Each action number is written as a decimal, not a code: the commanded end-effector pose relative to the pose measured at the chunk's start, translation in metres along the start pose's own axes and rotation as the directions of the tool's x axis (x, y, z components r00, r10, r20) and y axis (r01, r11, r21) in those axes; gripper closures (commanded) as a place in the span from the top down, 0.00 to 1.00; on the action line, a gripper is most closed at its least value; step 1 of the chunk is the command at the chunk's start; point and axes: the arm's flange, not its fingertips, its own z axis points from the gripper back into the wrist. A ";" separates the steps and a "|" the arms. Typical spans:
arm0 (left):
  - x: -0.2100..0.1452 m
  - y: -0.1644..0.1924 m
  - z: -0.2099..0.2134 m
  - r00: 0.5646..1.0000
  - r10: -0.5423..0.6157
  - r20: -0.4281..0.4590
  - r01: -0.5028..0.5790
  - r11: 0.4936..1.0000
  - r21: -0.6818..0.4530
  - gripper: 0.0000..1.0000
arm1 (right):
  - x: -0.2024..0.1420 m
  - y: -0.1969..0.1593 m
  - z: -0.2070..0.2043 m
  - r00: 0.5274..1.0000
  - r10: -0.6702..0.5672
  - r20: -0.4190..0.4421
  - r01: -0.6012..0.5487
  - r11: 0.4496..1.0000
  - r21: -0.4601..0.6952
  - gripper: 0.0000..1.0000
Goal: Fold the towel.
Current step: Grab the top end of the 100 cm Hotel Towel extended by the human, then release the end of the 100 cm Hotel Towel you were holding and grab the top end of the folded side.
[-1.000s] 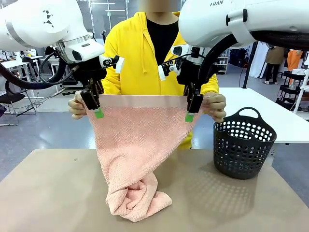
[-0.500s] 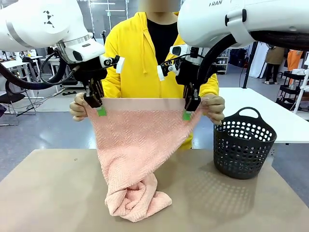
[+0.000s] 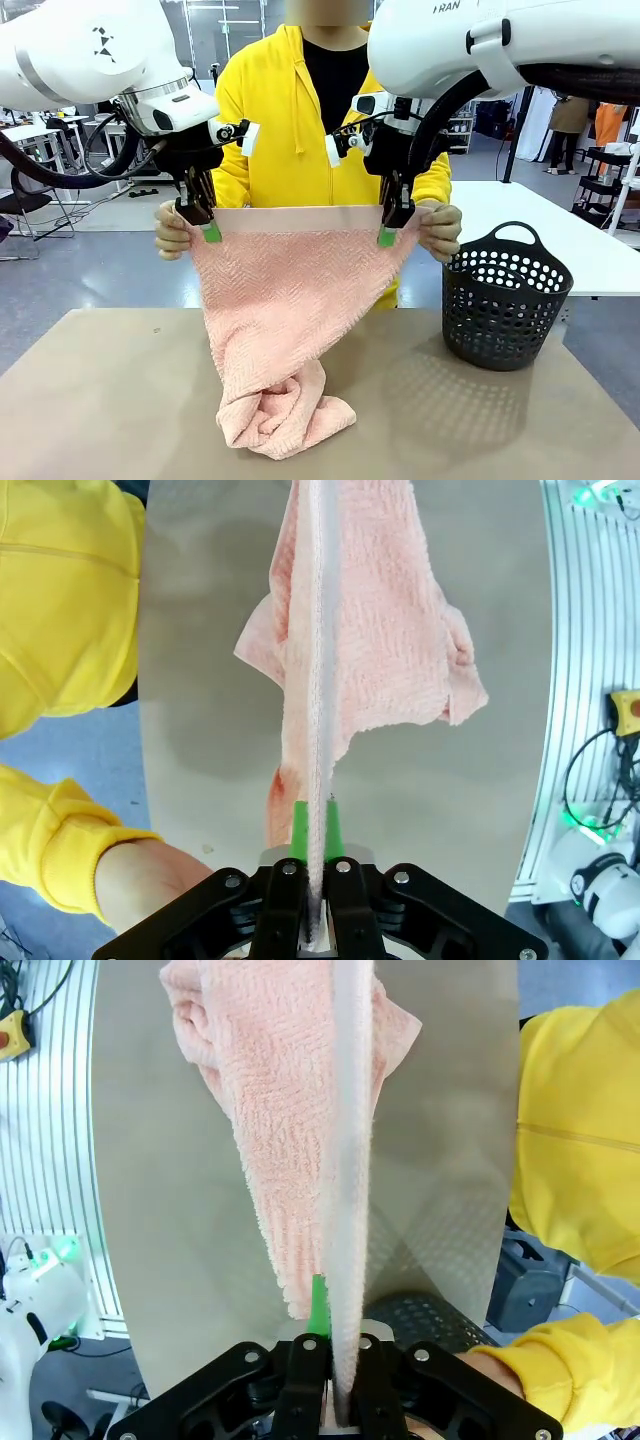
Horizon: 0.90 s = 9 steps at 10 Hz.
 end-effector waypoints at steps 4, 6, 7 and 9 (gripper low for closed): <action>0.000 0.000 0.000 1.000 0.000 0.000 0.000 1.000 0.000 0.00 | 0.000 0.000 0.000 1.000 0.000 0.000 0.000 1.000 0.000 0.00; 0.000 0.000 0.000 1.000 0.000 0.000 0.000 1.000 0.000 0.00 | 0.000 0.000 0.000 1.000 0.000 0.000 0.000 1.000 0.000 0.00; 0.000 0.000 0.000 1.000 0.000 0.000 0.000 1.000 0.000 0.00 | 0.000 0.000 0.000 1.000 0.000 0.000 0.000 1.000 0.000 0.00; 0.000 0.000 0.000 1.000 0.000 0.000 0.000 1.000 0.000 0.00 | 0.000 0.000 0.000 1.000 0.000 0.000 0.000 1.000 0.000 0.00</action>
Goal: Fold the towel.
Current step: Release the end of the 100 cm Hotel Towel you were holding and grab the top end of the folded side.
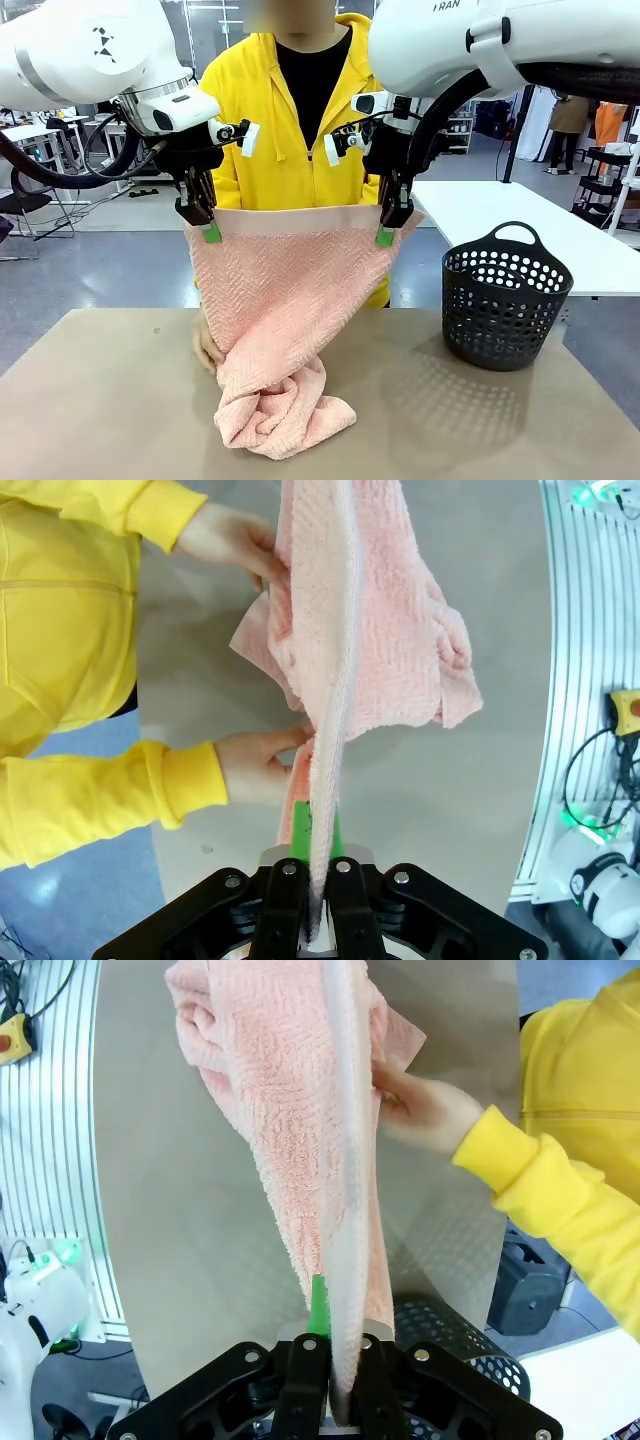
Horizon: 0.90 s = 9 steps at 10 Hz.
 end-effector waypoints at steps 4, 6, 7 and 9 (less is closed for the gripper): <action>0.000 0.001 0.000 1.000 0.001 0.001 -0.001 1.000 0.001 0.00 | -0.001 0.000 0.000 1.000 0.001 -0.008 -0.001 1.000 -0.003 0.00; 0.000 0.001 0.000 1.000 0.001 0.001 -0.001 1.000 0.001 0.00 | -0.001 0.000 0.000 1.000 0.001 -0.008 -0.001 1.000 -0.003 0.00; 0.000 0.001 0.000 1.000 0.001 0.001 -0.001 1.000 0.001 0.00 | -0.001 0.000 0.000 1.000 0.001 -0.008 -0.001 1.000 -0.003 0.00; 0.000 0.001 0.000 1.000 0.001 0.001 -0.001 1.000 0.001 0.00 | -0.001 0.000 0.000 1.000 0.001 -0.008 -0.001 1.000 -0.003 0.00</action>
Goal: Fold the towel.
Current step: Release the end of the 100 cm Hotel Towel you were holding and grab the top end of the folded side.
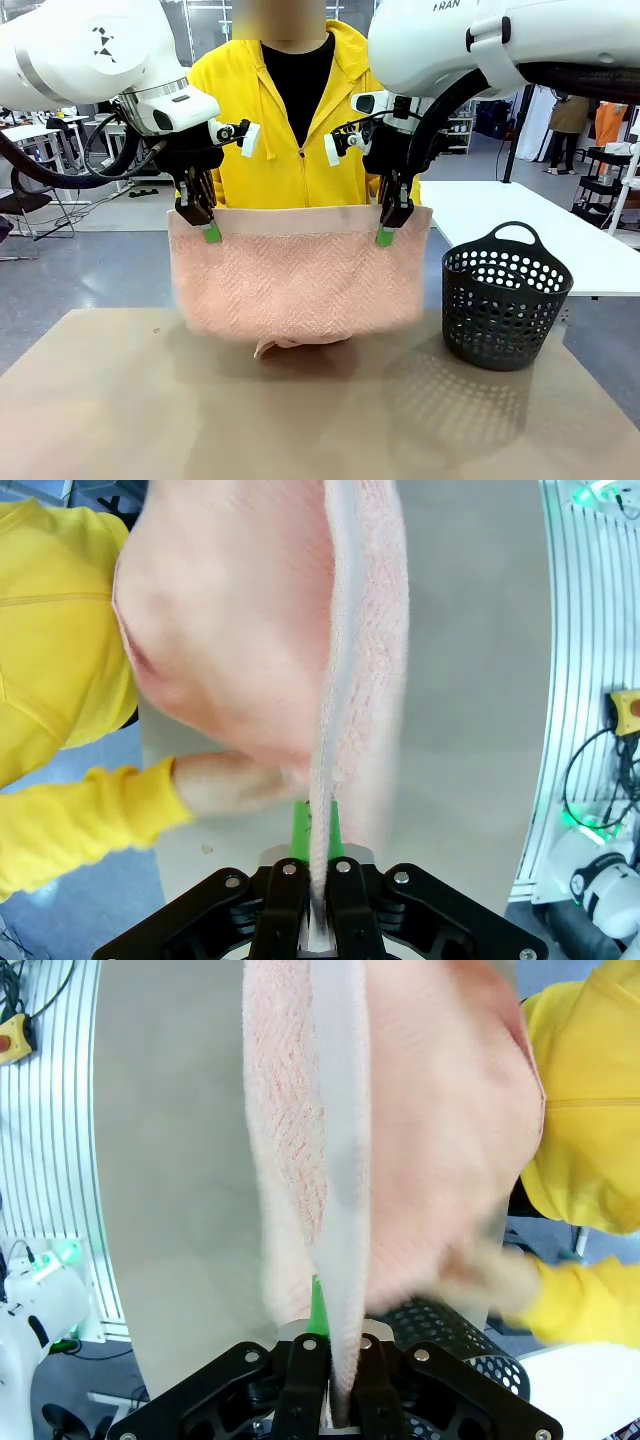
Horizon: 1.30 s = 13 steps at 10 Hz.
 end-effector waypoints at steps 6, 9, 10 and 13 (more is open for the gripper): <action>0.000 0.001 0.000 1.000 0.001 0.001 -0.001 1.000 0.001 0.00 | -0.001 0.000 -0.001 1.000 0.001 -0.008 -0.001 1.000 -0.002 0.00; 0.000 0.001 0.000 1.000 0.001 0.001 -0.001 1.000 0.001 0.00 | -0.001 0.000 -0.001 1.000 0.001 -0.008 -0.001 1.000 -0.002 0.00; 0.000 0.001 0.000 1.000 0.001 0.001 -0.001 1.000 0.001 0.00 | -0.001 0.000 -0.001 1.000 0.001 -0.008 -0.001 1.000 -0.002 0.00; 0.000 0.001 0.000 1.000 0.001 0.001 -0.001 1.000 0.001 0.00 | -0.001 0.000 -0.001 1.000 0.001 -0.008 -0.001 1.000 -0.002 0.00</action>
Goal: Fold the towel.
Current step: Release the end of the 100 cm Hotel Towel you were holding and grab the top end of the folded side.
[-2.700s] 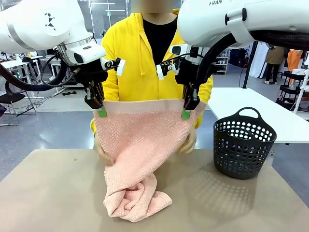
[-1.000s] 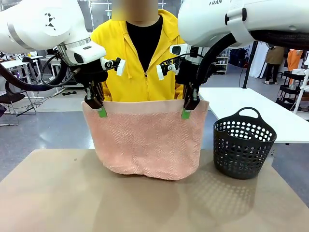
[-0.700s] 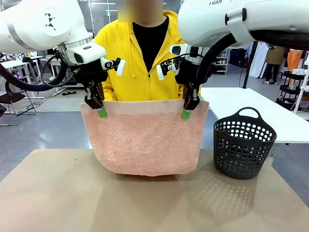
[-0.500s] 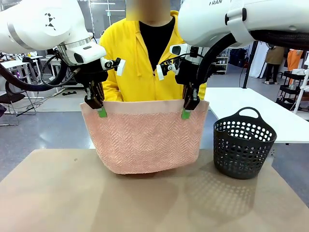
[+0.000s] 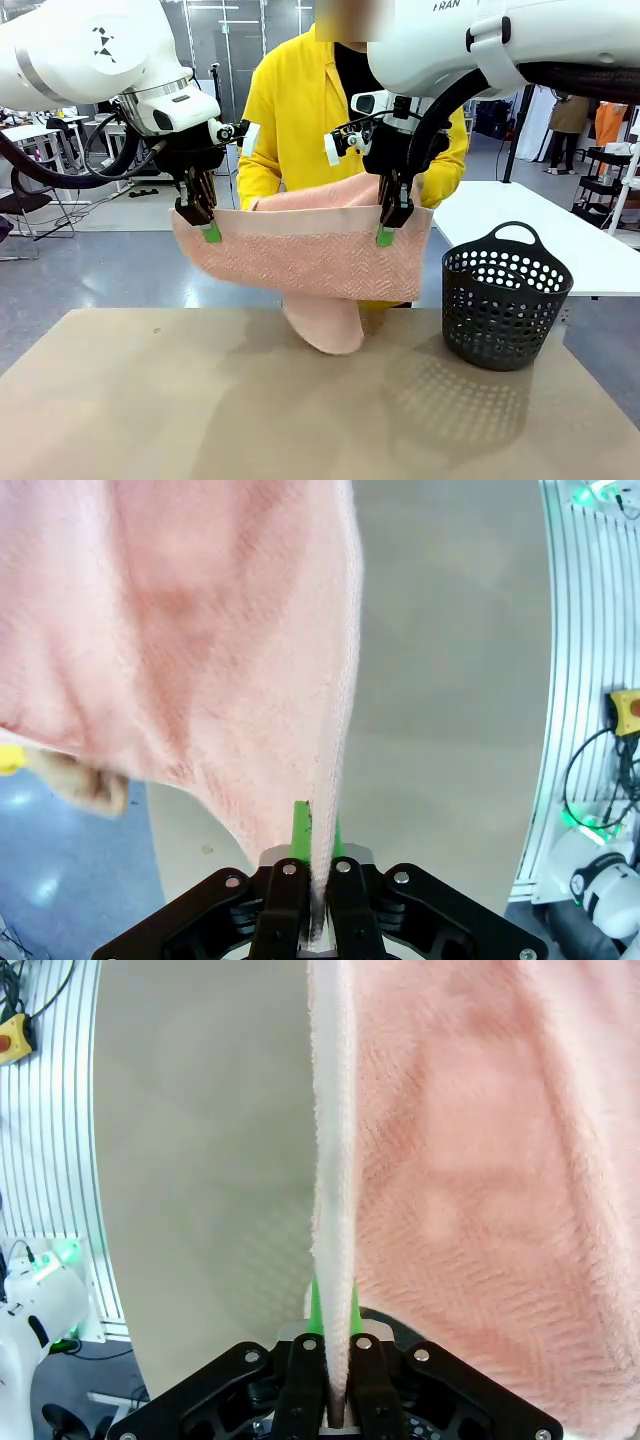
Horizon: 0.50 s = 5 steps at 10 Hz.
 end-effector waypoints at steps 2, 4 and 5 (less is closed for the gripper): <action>0.000 0.001 0.000 1.000 0.001 0.001 -0.001 1.000 0.001 0.00 | -0.001 0.000 -0.001 1.000 0.001 -0.008 -0.001 1.000 -0.002 0.00; 0.000 0.001 0.000 1.000 0.001 0.001 -0.001 1.000 0.001 0.00 | -0.001 0.000 -0.001 1.000 0.001 -0.008 -0.001 1.000 -0.002 0.00; 0.000 0.001 0.000 1.000 0.001 0.001 -0.001 1.000 0.001 0.00 | -0.001 0.000 -0.001 1.000 0.001 -0.008 -0.001 1.000 -0.002 0.00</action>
